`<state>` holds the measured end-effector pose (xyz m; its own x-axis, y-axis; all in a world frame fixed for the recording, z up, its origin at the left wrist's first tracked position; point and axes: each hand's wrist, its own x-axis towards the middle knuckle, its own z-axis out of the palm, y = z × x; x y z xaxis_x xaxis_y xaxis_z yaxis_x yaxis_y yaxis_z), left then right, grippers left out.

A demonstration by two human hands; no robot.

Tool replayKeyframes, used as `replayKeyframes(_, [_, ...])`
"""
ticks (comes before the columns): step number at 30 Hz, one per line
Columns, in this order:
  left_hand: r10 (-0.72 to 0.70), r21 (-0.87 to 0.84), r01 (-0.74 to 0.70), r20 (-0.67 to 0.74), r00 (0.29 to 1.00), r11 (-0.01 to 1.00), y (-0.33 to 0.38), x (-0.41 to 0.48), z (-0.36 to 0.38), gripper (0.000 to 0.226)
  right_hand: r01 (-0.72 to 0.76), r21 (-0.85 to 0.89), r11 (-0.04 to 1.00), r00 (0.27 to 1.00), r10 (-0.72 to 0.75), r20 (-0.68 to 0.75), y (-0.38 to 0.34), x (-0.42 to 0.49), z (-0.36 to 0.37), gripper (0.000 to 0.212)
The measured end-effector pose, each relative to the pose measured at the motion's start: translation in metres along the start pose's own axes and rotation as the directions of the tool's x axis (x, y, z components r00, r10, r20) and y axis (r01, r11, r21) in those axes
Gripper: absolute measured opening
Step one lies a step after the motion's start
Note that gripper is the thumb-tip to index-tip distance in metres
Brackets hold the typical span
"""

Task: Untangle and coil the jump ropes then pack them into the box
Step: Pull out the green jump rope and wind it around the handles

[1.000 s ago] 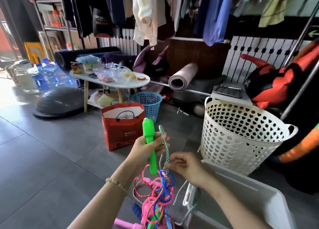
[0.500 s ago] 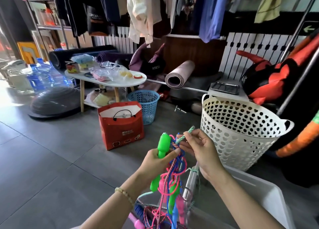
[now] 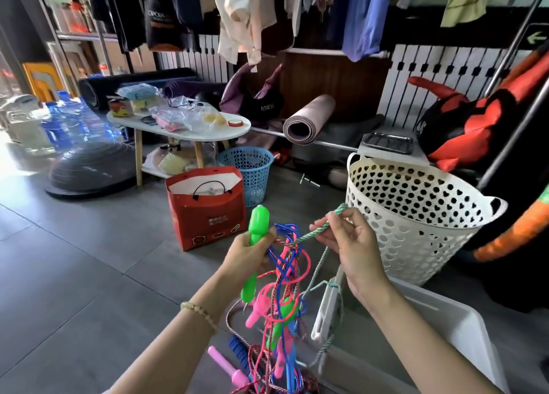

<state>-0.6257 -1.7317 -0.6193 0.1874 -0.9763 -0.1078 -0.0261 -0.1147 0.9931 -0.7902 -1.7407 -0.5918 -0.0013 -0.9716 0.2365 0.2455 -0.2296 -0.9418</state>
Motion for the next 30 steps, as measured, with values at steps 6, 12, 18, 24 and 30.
replayKeyframes(6, [-0.01,-0.048,0.009,-0.01,1.0,0.999,-0.002,0.007,-0.013,0.03,-0.002,-0.053,0.999,0.998,-0.001,-0.064,-0.007,0.007,-0.009,0.018])
replayKeyframes(12, [0.125,0.368,-0.163,0.126,0.984,0.915,-0.012,0.009,-0.022,0.024,0.004,-0.031,1.0,0.997,-0.007,-0.074,-0.021,0.015,-0.021,0.01])
replayKeyframes(18, [0.146,0.252,-0.245,0.354,0.924,0.936,-0.016,-0.008,0.007,0.023,-0.073,-0.05,0.996,0.992,0.078,0.099,-0.011,0.004,0.002,0.013])
replayKeyframes(24, [0.162,0.124,-0.212,0.325,0.932,0.969,-0.025,-0.014,0.027,0.023,-0.074,0.023,0.997,0.997,0.073,0.028,-0.01,0.007,0.002,0.012])
replayKeyframes(30, [0.205,-0.161,-0.188,0.095,0.974,0.969,0.011,-0.009,0.015,0.011,-0.142,-0.155,0.978,0.959,0.175,0.223,-0.002,0.001,-0.008,0.021])
